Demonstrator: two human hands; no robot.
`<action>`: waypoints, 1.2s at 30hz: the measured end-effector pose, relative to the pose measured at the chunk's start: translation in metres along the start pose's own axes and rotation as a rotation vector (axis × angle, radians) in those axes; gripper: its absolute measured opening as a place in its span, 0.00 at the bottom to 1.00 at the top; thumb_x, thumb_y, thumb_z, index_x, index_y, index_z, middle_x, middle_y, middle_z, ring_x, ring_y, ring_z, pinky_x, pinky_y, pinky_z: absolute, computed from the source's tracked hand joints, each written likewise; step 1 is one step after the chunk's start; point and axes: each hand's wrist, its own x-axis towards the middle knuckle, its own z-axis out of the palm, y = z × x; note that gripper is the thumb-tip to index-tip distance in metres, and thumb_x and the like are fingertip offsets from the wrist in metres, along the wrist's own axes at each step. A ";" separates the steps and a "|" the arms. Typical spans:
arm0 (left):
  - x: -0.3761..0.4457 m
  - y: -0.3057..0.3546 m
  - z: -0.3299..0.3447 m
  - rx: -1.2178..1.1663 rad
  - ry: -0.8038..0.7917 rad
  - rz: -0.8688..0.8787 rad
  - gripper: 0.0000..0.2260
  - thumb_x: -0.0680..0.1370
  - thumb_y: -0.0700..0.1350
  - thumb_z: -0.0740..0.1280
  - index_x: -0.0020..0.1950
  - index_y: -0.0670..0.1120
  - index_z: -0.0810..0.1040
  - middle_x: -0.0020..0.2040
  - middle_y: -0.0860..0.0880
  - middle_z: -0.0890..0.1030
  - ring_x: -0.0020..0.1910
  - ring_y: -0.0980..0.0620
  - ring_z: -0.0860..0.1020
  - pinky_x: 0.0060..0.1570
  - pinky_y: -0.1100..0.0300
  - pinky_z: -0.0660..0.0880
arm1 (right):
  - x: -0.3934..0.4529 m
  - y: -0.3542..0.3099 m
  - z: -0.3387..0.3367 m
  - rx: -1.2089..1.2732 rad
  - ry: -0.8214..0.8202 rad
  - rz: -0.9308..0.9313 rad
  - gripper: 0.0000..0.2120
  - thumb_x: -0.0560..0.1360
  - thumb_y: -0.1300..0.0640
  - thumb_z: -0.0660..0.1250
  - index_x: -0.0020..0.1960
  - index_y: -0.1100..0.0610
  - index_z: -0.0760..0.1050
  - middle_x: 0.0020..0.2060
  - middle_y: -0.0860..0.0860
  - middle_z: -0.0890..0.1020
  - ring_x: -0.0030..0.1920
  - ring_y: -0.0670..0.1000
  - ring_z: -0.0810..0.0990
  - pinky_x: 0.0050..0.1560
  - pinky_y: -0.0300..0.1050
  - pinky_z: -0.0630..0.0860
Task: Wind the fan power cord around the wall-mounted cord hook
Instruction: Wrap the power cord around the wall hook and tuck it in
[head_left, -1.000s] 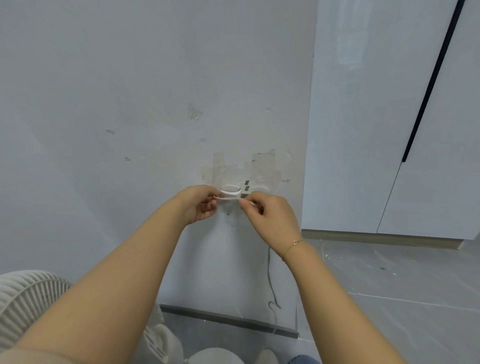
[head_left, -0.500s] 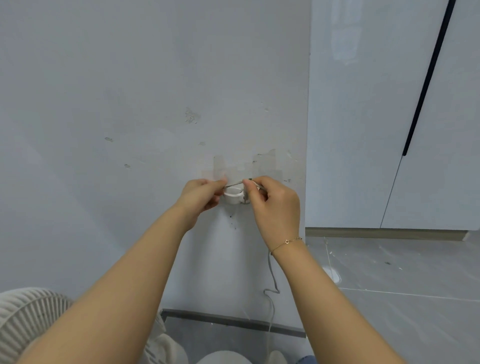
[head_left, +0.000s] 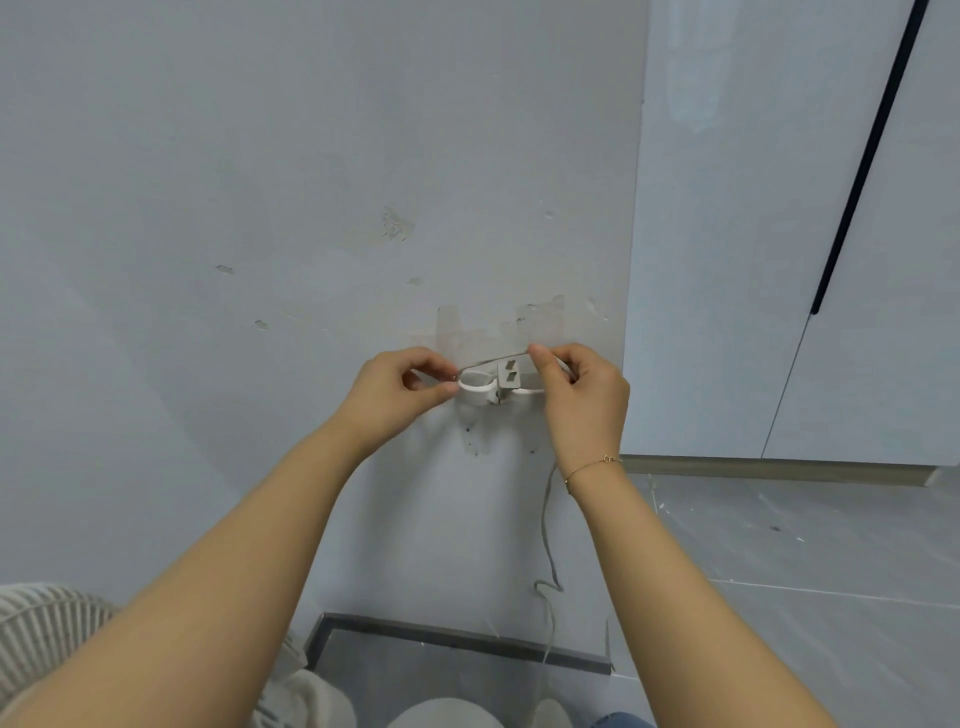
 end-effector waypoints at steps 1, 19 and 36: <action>0.001 0.000 0.001 0.002 0.005 0.002 0.05 0.73 0.45 0.72 0.48 0.49 0.83 0.47 0.47 0.83 0.36 0.53 0.72 0.34 0.74 0.68 | 0.001 0.001 0.000 0.005 0.005 0.011 0.10 0.74 0.52 0.68 0.36 0.55 0.77 0.27 0.41 0.75 0.30 0.40 0.73 0.35 0.33 0.67; 0.008 0.013 0.022 0.311 -0.052 0.143 0.08 0.70 0.51 0.73 0.43 0.50 0.77 0.42 0.54 0.80 0.39 0.54 0.76 0.44 0.54 0.74 | 0.012 0.015 -0.031 0.123 0.201 0.111 0.11 0.74 0.52 0.68 0.38 0.59 0.78 0.29 0.45 0.75 0.29 0.41 0.71 0.32 0.25 0.67; 0.008 0.020 0.026 0.152 -0.011 0.065 0.05 0.70 0.44 0.74 0.43 0.50 0.81 0.33 0.57 0.75 0.34 0.55 0.70 0.34 0.65 0.65 | -0.018 0.050 -0.024 0.359 0.312 0.503 0.12 0.74 0.55 0.70 0.33 0.57 0.77 0.23 0.45 0.68 0.27 0.45 0.66 0.35 0.37 0.69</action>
